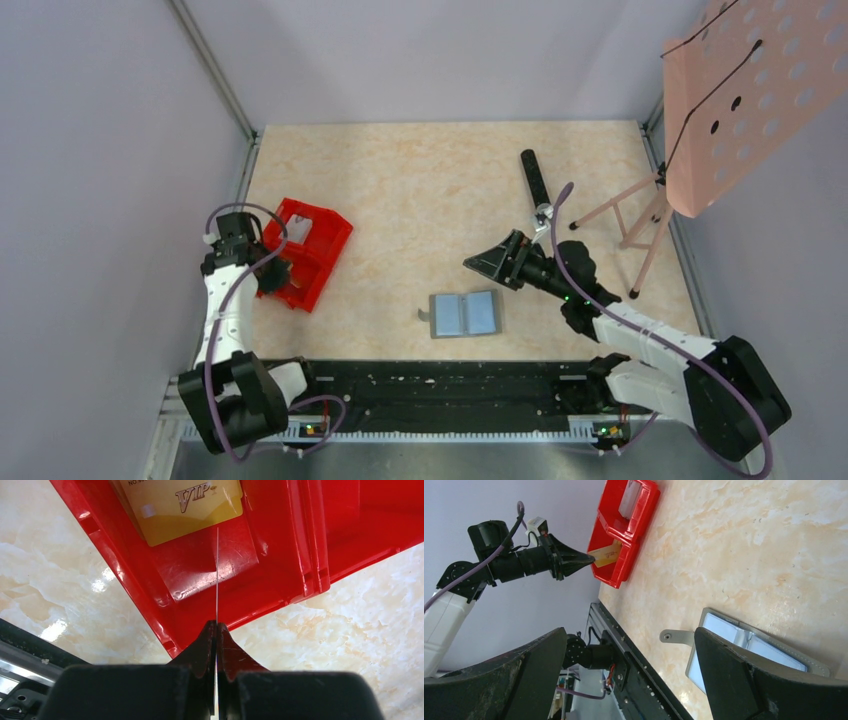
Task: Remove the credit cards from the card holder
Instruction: Place the credit card in the storage box.
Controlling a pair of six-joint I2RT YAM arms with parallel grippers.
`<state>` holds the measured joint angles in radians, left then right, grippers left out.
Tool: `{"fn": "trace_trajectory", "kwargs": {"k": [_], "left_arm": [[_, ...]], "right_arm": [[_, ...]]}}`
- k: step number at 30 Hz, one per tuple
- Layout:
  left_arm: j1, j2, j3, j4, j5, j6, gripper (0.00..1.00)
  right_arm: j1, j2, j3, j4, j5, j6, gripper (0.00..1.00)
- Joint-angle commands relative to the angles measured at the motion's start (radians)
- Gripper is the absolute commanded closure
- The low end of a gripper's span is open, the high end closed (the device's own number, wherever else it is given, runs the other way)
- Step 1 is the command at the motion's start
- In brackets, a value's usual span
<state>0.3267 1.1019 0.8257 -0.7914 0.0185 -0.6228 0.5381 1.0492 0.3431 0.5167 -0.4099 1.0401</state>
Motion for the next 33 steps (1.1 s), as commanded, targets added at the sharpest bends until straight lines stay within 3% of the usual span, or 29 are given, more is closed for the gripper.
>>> {"fn": "trace_trajectory", "kwargs": {"k": [1, 14, 33], "left_arm": [[0.014, 0.024, 0.001, 0.053, -0.006, 0.018, 1.00], [0.028, 0.041, 0.018, 0.050, -0.110, 0.039, 1.00], [0.029, 0.001, -0.001, 0.117, -0.093, 0.022, 1.00]], "right_arm": [[-0.013, 0.009, 0.051, 0.061, -0.004, -0.009, 0.01], [-0.018, 0.013, 0.061, 0.053, -0.008, -0.016, 0.01], [-0.019, 0.021, 0.060, 0.060, -0.012, -0.016, 0.01]]}}
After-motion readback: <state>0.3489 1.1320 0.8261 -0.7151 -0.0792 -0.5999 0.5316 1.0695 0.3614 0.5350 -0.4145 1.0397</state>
